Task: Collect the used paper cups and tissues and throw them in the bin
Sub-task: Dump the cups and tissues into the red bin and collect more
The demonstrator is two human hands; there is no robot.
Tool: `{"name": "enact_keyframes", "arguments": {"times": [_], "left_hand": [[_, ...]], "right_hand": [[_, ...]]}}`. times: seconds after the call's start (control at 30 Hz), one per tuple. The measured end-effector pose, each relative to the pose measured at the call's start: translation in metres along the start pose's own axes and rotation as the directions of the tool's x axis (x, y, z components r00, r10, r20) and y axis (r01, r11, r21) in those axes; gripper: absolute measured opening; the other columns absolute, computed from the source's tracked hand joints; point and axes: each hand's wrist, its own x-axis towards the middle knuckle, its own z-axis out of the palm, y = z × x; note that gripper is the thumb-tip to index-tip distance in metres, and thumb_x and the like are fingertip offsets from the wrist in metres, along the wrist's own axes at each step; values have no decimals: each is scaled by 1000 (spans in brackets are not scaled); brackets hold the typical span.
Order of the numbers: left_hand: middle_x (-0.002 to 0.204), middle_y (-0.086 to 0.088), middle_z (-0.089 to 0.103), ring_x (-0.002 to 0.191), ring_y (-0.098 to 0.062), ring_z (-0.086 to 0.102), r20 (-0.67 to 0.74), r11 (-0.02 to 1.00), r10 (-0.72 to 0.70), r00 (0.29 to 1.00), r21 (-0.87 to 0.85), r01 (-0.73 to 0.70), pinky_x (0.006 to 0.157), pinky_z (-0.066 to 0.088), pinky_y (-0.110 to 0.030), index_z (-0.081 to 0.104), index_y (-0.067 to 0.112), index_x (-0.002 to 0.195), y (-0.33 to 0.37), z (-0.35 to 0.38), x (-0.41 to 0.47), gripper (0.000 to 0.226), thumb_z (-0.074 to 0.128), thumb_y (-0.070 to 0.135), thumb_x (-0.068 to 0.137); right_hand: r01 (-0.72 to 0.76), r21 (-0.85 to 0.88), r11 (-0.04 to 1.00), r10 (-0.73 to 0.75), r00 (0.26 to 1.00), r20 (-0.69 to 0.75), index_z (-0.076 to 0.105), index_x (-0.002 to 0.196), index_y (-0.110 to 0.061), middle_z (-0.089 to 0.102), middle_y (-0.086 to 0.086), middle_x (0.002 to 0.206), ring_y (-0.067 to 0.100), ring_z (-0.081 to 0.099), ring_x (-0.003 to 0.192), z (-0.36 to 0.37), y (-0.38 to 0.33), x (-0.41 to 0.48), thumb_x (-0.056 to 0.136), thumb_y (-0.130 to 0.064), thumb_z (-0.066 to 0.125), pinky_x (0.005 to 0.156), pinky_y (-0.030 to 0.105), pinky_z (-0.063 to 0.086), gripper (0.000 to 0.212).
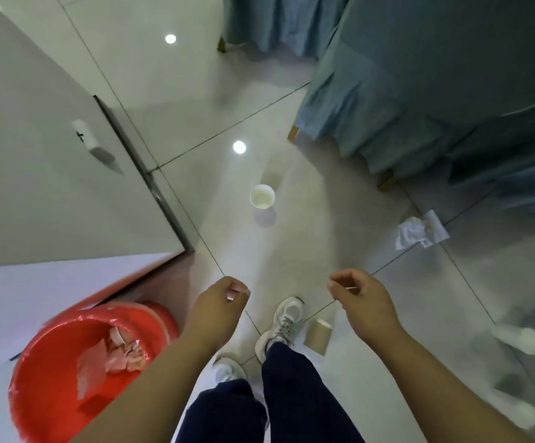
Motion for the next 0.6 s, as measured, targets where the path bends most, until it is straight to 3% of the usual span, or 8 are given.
{"name": "enact_keyframes", "arguments": {"times": [0.23,0.4,0.6], "left_hand": [[99,6,60,91,-12,56,90,979,35,995,197,-52,73,38,-24,59,26,101,31,30,99,12,51,31,95],[105,3,57,86,-12,53,103,928,84,991,355,-115,75,40,-25,55,22,119,26,50,187,28,52,35,95],[123,-7,54,104,-21,57,110,843,107,988,517,-149,88,45,-31,40,26,138,-1,80,296,48,52,41,94]], "right_hand": [[5,-39,999,-7,999,-44,63,87,-27,65,-10,87,4,60,83,-23,12,89,88,-22,65,68,17,42,5],[-10,-7,1000,9,995,-95,64,85,-26,66,-8,86,7,60,83,-8,42,156,88,-23,65,69,20,43,5],[-17,61,998,25,990,-141,62,82,-28,66,-9,82,5,60,77,36,92,232,88,-21,66,62,14,41,9]]}}
